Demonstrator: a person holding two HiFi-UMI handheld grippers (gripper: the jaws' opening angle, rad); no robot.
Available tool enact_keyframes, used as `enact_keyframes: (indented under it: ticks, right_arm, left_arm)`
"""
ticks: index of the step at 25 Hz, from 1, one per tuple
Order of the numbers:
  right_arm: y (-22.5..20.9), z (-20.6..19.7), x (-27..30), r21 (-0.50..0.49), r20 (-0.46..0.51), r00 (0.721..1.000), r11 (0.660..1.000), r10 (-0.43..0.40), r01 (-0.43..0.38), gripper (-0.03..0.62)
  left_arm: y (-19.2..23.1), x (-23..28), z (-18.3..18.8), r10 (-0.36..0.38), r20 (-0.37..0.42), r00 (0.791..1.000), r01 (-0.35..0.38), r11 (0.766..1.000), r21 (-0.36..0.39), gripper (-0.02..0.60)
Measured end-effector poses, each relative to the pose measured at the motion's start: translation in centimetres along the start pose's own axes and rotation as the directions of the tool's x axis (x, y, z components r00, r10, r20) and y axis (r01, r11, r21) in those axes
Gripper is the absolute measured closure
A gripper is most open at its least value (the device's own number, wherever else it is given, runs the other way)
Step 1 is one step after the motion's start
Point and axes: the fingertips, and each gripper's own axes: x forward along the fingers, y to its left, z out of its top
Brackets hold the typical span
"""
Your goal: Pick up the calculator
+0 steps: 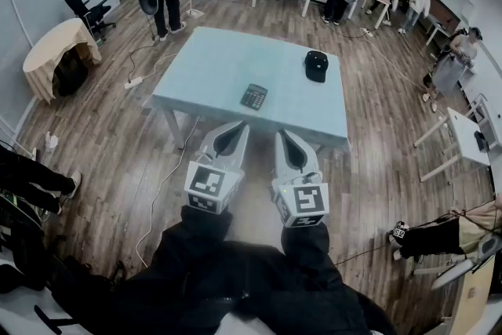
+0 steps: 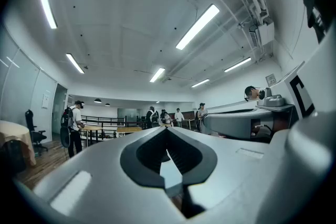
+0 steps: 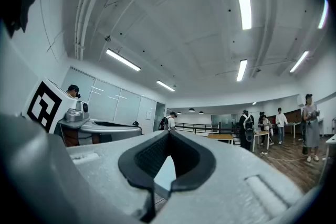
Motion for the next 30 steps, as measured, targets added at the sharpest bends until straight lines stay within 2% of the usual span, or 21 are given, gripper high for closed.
enact_keyframes:
  ticks: [14,30]
  right_arm:
    - [1.5,-0.2,-0.1,-0.02,-0.021,1.0,1.0,0.0,0.0,0.603]
    - [3.6,-1.8,-1.4,0.032,-0.044,0.999,0.999,0.01,-0.008,0.599]
  left_arm:
    - [0.1,-1.1,-0.1,0.002,-0.007,1.0,-0.002,1.0,0.007,0.586]
    - [-1.4,-2.8,-1.9,-0.076,-0.045,0.996,0.076,0.997,-0.011,0.586]
